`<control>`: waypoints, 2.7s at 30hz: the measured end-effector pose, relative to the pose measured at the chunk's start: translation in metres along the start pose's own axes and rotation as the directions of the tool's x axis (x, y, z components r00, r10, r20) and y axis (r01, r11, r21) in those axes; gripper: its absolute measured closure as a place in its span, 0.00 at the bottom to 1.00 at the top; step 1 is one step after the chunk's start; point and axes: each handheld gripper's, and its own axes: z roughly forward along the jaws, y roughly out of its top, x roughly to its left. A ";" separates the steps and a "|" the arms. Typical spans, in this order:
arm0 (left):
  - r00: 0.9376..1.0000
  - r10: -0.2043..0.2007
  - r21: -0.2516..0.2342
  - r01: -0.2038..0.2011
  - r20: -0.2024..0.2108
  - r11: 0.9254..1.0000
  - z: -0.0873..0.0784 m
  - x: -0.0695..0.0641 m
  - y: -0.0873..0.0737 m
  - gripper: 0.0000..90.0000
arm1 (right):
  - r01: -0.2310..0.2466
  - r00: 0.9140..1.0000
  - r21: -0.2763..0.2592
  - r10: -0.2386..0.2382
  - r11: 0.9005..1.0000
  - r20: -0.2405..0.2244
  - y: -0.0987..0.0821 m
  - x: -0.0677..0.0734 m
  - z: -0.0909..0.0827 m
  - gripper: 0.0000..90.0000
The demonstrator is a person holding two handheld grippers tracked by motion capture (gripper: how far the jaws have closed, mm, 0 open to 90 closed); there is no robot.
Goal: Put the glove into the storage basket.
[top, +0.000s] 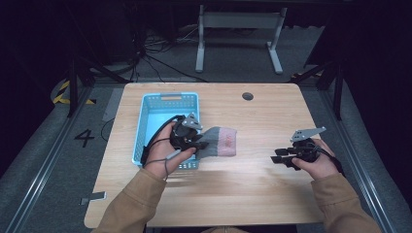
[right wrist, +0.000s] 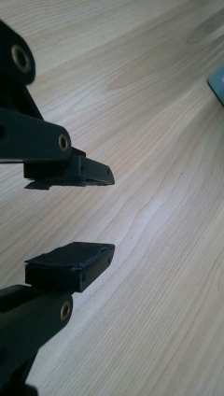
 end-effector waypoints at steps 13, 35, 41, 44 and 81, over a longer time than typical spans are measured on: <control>0.996 -0.058 -0.015 0.057 -0.067 0.998 -0.029 0.035 -0.021 0.80 | -0.015 1.000 0.008 0.015 1.000 0.004 -0.005 0.001 0.000 0.67; 0.986 -0.136 0.021 0.139 -0.100 0.990 -0.024 0.078 -0.053 0.80 | -0.013 1.000 0.014 0.013 1.000 0.000 -0.006 0.004 0.002 0.67; 0.986 -0.130 0.060 0.137 -0.101 0.989 -0.014 0.089 -0.057 0.80 | -0.014 1.000 0.013 0.014 1.000 0.002 -0.007 0.004 0.003 0.67; 0.985 -0.139 0.066 0.146 -0.100 0.987 -0.010 0.094 -0.060 0.79 | -0.016 1.000 0.012 0.016 1.000 0.001 -0.007 0.004 0.003 0.67; 0.978 -0.181 0.287 0.203 -0.099 0.936 0.043 0.115 -0.070 0.77 | -0.019 1.000 0.002 0.019 1.000 0.013 -0.016 0.009 -0.002 0.64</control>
